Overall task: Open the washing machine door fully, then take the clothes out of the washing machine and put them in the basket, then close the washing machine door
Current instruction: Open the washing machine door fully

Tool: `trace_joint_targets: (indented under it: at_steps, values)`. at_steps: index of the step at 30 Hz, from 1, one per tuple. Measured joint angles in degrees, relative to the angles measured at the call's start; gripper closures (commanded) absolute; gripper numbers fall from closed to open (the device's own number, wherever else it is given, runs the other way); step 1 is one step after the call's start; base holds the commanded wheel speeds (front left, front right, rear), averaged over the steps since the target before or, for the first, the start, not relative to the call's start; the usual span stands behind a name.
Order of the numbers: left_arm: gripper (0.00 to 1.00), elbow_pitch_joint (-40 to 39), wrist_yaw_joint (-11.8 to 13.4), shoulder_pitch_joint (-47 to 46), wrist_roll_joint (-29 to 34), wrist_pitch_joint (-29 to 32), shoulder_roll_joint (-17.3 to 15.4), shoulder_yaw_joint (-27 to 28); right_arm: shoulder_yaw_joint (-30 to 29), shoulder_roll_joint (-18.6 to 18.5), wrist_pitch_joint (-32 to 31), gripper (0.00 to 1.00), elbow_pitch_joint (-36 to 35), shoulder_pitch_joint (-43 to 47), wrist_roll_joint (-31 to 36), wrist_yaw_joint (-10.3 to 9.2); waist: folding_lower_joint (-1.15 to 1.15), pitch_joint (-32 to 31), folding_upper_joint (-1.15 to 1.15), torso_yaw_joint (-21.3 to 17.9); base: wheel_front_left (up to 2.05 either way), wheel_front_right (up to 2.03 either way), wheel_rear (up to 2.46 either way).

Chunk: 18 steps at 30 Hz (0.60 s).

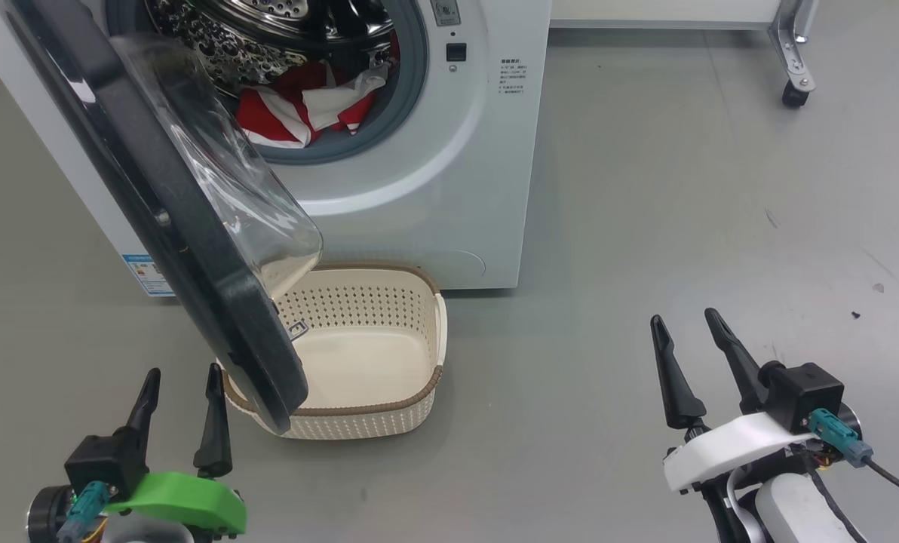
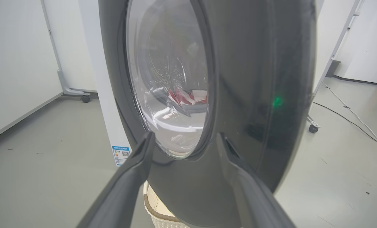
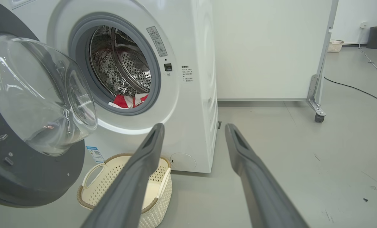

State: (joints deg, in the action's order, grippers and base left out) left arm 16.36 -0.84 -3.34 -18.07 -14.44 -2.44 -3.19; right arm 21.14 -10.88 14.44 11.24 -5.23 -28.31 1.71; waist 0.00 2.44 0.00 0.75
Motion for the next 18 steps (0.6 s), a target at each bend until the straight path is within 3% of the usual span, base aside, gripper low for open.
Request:
trace_joint_targets:
  at_steps: [6,7,8,18]
  values:
    - [0.00,0.93,-0.35,0.01,-0.40,0.00,0.01,-0.36,-0.42,0.14,0.00,0.00,0.33,0.16,0.40,0.43,0.00,-0.14,0.00,-0.02,0.00,0.00,0.00]
    - [0.13,1.20,-0.58,0.01,-0.81,0.00,0.01,-0.42,-0.48,0.18,0.00,0.00,0.37,0.23,0.54,0.68,0.00,-0.16,0.00,-0.03,0.00,0.00,0.00]
    - [1.00,1.37,-0.69,0.01,-1.13,0.00,0.01,-0.49,-0.52,0.23,0.00,0.00,0.44,0.29,0.73,0.71,0.00,-0.19,0.00,-0.03,0.00,0.00,0.00]
    - [1.00,1.38,-1.22,0.02,-1.19,0.00,0.01,-0.59,-1.47,1.03,0.00,0.00,0.68,0.99,1.18,1.20,0.00,-0.18,0.00,0.08,0.00,0.00,0.00]
